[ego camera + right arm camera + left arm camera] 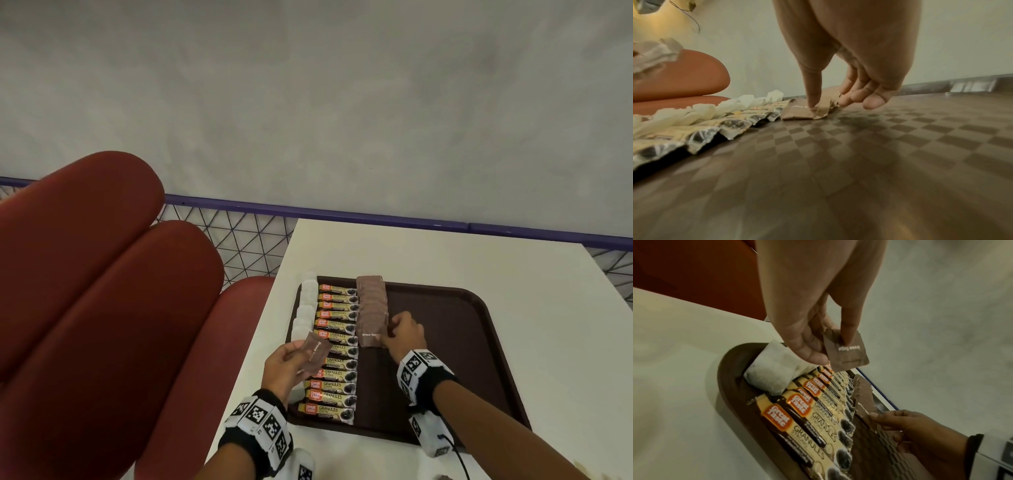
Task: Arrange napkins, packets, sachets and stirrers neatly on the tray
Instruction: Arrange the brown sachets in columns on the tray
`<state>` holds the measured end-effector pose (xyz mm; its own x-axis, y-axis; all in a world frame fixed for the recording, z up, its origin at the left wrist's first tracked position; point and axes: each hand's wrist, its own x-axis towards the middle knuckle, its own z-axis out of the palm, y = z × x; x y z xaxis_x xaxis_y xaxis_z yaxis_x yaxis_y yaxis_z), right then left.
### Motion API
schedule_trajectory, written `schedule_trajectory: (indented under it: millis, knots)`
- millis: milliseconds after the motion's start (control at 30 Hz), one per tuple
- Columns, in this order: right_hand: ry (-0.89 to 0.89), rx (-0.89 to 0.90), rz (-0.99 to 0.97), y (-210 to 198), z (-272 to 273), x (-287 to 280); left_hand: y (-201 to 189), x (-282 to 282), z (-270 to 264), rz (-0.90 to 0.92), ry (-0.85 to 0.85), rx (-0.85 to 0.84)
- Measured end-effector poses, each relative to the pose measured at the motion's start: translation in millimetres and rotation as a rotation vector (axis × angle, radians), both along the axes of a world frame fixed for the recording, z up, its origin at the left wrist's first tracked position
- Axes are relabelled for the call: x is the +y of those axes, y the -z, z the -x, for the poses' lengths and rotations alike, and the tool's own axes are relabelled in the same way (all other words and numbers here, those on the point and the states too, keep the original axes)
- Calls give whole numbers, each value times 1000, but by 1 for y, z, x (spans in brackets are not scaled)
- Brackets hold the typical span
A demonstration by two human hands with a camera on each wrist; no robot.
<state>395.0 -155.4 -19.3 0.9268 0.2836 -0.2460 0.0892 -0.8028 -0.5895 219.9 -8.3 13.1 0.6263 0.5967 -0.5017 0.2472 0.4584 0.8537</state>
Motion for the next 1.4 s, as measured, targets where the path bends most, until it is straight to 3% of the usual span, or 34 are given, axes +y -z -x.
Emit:
schedule_trajectory:
  millis: [167,333,467,633,800,967,1167,1400]
  knots:
    - [-89,-103,-128,-9,14,-7,-5,-8,-4,36,5,-28]
    - [-310,150,-408,-24,38,-13,-14,-24,-8,51,12,-78]
    - [-448,283,-484,-40,55,-13,-18,-36,-12,70,41,-105]
    - [-396,303,-591,-43,59,-10,-24,-44,-15,110,113,-52]
    - [-259,330,-691,-43,56,-13,-18,-41,-15,-18,157,-3]
    - [-280,484,-584,-33,62,-19,-5,-45,-14,31,196,17]
    - [-73,250,-381,-21,29,-17,3,-34,-5,29,174,61]
    - [-87,142,-109,-8,12,-2,4,-15,6,25,166,79]
